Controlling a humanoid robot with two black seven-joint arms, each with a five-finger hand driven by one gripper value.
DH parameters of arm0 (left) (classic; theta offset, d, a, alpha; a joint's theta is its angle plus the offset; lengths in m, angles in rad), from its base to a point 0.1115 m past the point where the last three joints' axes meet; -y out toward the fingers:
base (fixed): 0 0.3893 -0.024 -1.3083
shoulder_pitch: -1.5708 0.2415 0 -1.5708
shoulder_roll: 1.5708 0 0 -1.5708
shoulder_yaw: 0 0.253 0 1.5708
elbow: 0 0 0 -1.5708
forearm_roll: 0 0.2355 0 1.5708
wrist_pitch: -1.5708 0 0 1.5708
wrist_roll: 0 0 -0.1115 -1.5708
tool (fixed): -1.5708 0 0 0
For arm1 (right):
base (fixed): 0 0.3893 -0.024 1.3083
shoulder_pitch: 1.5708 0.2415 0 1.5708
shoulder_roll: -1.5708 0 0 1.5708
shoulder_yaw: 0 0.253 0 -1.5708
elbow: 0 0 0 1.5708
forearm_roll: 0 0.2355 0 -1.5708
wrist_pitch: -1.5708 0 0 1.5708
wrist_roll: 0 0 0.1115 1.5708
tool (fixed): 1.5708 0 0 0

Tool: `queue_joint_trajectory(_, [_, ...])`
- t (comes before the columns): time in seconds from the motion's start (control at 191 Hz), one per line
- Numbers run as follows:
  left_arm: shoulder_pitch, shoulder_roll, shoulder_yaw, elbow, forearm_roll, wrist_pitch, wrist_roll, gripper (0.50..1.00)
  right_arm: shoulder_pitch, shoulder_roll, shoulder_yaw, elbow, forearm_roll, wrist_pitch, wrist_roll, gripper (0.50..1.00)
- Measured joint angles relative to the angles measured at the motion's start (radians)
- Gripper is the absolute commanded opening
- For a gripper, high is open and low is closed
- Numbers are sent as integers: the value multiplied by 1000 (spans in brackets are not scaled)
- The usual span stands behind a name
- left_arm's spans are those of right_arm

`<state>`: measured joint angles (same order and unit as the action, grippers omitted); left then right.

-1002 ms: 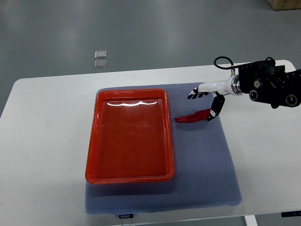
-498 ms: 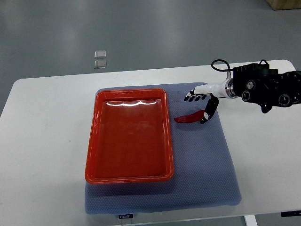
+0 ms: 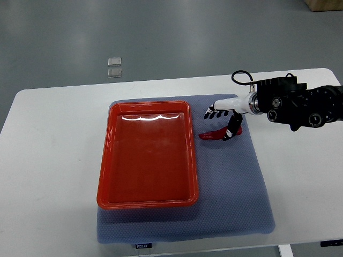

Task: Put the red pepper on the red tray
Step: 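Close the right hand's fingers around the red pepper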

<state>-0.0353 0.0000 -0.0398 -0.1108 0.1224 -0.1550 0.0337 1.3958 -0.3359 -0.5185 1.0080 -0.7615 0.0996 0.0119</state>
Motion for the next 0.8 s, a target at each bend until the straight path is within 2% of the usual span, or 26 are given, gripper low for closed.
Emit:
queue_joint_trajectory(0.367, [0,0,0,0,0,0,0,1000,-9,8,0,1,-77,-6,-11,827])
queue_joint_trajectory(0.472, [0,0,0,0,0,0,0,1000,-15,9,0,0,-83,-7,-13,766])
queue_joint_trajectory(0.53, [0,0,0,0,0,0,0,1000,-20,10,0,-2,-94,-7,-13,758])
queue_joint_trajectory(0.577, [0,0,0,0,0,0,0,1000,-22,10,-1,-3,-104,-8,-13,731])
queue_joint_trajectory(0.682, [0,0,0,0,0,0,0,1000,-24,11,0,-4,-120,-8,-13,721])
queue_joint_trajectory(0.802, [0,0,0,0,0,0,0,1000,-24,12,0,-6,-125,-8,-14,652])
